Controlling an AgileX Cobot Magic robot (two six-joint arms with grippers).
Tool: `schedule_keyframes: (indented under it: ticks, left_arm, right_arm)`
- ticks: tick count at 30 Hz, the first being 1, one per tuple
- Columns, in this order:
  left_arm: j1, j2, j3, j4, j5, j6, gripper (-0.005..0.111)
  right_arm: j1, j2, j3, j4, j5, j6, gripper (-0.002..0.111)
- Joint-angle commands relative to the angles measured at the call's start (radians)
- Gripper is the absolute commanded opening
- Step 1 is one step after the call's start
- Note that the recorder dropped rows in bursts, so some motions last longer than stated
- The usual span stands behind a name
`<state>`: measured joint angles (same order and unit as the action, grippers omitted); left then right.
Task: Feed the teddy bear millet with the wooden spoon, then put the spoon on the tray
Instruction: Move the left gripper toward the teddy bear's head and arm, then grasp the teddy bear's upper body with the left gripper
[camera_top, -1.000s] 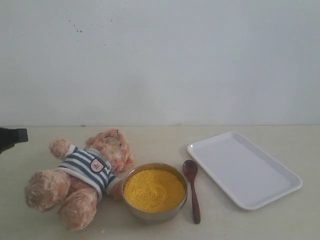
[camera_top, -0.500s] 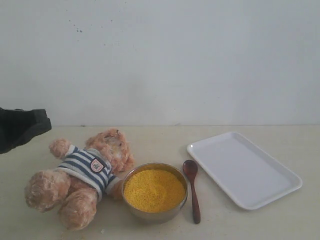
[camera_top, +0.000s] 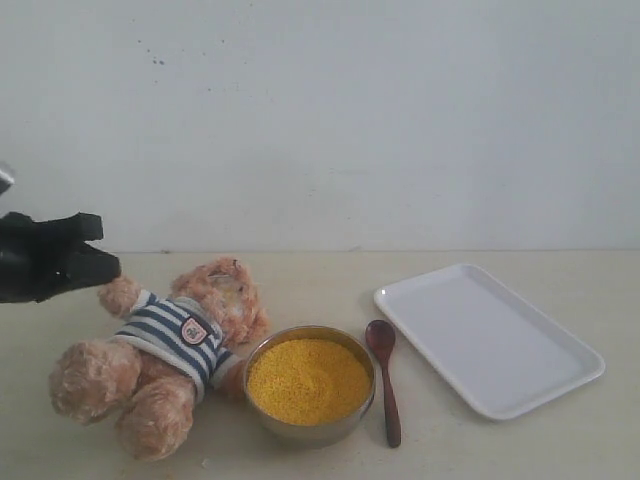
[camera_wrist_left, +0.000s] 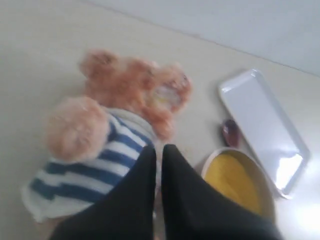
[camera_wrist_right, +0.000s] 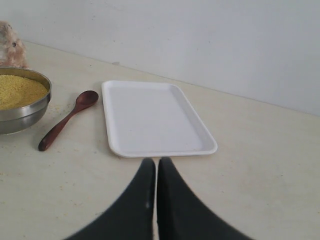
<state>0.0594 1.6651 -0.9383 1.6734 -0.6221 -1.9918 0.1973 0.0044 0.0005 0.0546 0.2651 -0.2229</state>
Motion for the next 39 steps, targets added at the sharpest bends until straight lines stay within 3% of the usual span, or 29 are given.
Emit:
schedule_keyframes:
  ticks: [1,6,12,15,16,18,19,21,29,33,39]
  left_arm:
    - [0.072,0.152,-0.105,0.071,-0.319,-0.087,0.004]
    - [0.121,0.201,-0.154,0.071,-0.352,-0.069,0.004]
    - [0.146,0.206,-0.151,0.071,-0.347,0.102,0.004]
    - [0.146,0.223,-0.151,0.071,-0.347,0.137,0.012]
    - [0.146,0.229,-0.151,0.071,-0.347,0.153,0.02]
    - [0.146,0.262,-0.151,0.071,-0.347,0.159,0.05]
    - [0.146,0.287,-0.151,0.071,-0.347,0.159,0.075]
    - [0.146,0.326,-0.151,0.071,-0.347,0.154,0.109]
    - [0.146,0.417,-0.151,0.028,-0.354,0.152,0.109]
    - [0.103,0.494,-0.156,-0.099,-0.244,0.163,0.109]
    - [0.019,0.547,-0.226,-0.107,-0.269,0.161,0.109]
  right_arm:
    - [0.0,-0.004,-0.001,-0.001,-0.007,0.0,0.001]
    - [0.0,-0.004,-0.001,-0.001,-0.007,0.0,0.001]
    - [0.0,-0.004,-0.001,-0.001,-0.007,0.0,0.001]
    - [0.0,-0.004,-0.001,-0.001,-0.007,0.0,0.001]
    - [0.0,-0.004,-0.001,-0.001,-0.007,0.0,0.001]
    - [0.0,-0.004,-0.001,-0.001,-0.007,0.0,0.001]
    - [0.0,-0.004,-0.001,-0.001,-0.007,0.0,0.001]
    - [0.0,-0.004,-0.001,-0.001,-0.007,0.0,0.001]
    - [0.0,-0.004,-0.001,-0.001,-0.007,0.0,0.001]
    - [0.0,-0.004,-0.001,-0.001,-0.007,0.0,0.001]
    - [0.0,-0.004,-0.001,-0.001,-0.007,0.0,0.001]
